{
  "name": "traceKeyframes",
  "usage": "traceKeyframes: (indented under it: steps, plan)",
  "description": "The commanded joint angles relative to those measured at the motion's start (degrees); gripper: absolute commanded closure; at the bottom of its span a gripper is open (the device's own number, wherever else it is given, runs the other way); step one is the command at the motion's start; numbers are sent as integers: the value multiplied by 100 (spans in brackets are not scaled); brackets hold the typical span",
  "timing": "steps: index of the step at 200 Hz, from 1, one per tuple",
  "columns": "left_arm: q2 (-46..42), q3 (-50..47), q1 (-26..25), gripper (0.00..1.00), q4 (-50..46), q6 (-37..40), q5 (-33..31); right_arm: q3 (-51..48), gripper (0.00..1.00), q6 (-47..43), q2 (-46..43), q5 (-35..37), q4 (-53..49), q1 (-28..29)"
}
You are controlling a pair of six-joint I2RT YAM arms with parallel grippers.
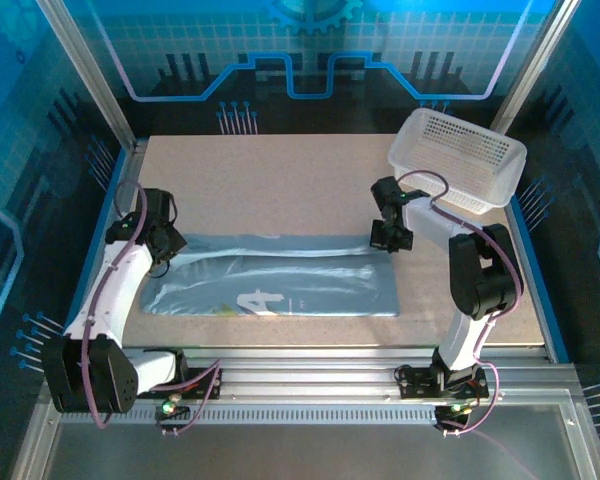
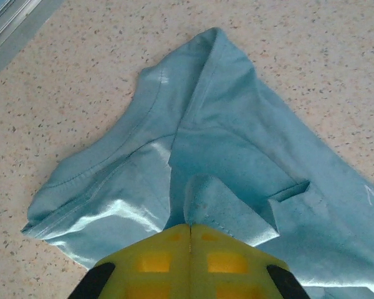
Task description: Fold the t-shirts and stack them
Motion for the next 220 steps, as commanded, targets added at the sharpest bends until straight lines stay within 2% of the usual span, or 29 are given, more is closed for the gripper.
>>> traceKeyframes:
  steps: [1,59,108,178,220]
  plan:
    - [-199,-67,54,100,-173,-196,-264,-50,100,44,-237,126,-41,135]
    - [-412,-5,45,100,-402,-372,-611,-4,100,135,-414,411,-366,260]
    - [-470,-340,45,100,-495,-613,-618,-313,100,304,-672,502,-497,381]
    - [-449,-951,45,100,-394,-1206,-398,-674,100,492,-494,479,-425,450]
    - [-546,-1056,45,100,-460,-1362,-550,-669,100,470,-500,507,-427,454]
